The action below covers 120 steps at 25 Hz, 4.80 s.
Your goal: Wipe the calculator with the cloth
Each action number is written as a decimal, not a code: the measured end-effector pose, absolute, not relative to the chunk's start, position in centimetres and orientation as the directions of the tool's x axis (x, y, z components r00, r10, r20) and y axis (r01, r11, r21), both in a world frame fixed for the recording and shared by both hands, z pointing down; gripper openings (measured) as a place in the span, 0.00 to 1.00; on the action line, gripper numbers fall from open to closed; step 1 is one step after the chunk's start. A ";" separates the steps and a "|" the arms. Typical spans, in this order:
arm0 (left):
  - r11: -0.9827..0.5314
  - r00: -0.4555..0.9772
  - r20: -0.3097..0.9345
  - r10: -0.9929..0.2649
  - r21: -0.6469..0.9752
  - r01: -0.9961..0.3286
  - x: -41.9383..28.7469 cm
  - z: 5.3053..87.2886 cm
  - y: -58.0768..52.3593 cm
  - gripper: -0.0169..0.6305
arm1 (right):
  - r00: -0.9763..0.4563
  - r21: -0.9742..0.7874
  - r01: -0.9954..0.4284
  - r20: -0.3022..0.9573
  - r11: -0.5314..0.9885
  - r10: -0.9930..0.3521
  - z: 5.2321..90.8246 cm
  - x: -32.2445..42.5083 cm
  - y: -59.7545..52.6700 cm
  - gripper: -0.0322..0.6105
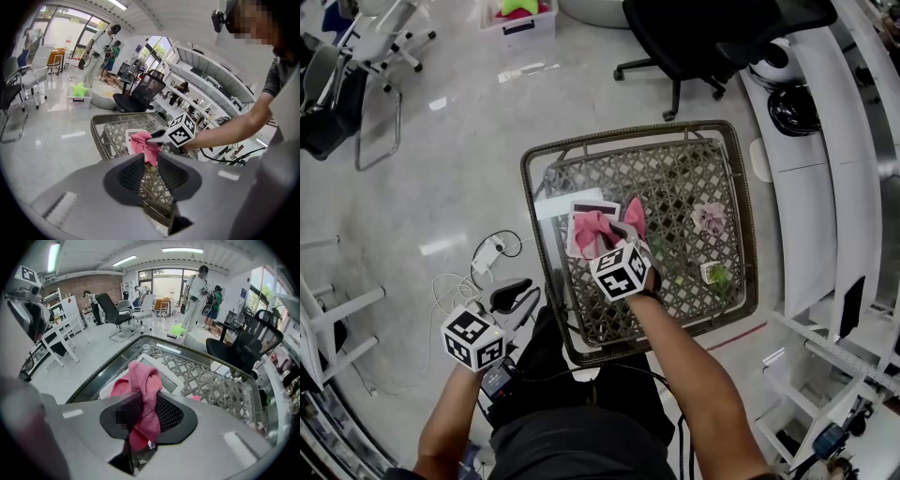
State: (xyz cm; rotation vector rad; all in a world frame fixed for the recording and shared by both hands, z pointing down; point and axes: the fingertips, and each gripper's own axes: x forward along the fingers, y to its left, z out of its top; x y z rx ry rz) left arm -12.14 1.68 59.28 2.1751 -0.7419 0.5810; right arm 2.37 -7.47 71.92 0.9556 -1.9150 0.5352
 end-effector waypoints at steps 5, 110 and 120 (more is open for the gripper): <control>-0.551 0.728 0.605 -0.322 0.506 -0.664 -11.8 59.4 1.4 0.19 | -0.291 0.001 -0.812 0.866 0.584 -0.406 72.0 3.3 -7.3 0.17; -0.637 0.723 0.535 -0.437 0.383 -0.669 -14.0 49.7 -0.9 0.19 | -0.408 -0.157 -0.879 0.737 0.450 -0.539 56.7 5.9 4.3 0.28; -0.653 0.744 0.497 -0.446 0.388 -0.651 -13.8 47.7 -2.6 0.19 | -0.378 -0.183 -0.925 0.545 0.333 -0.748 45.0 8.8 0.2 0.12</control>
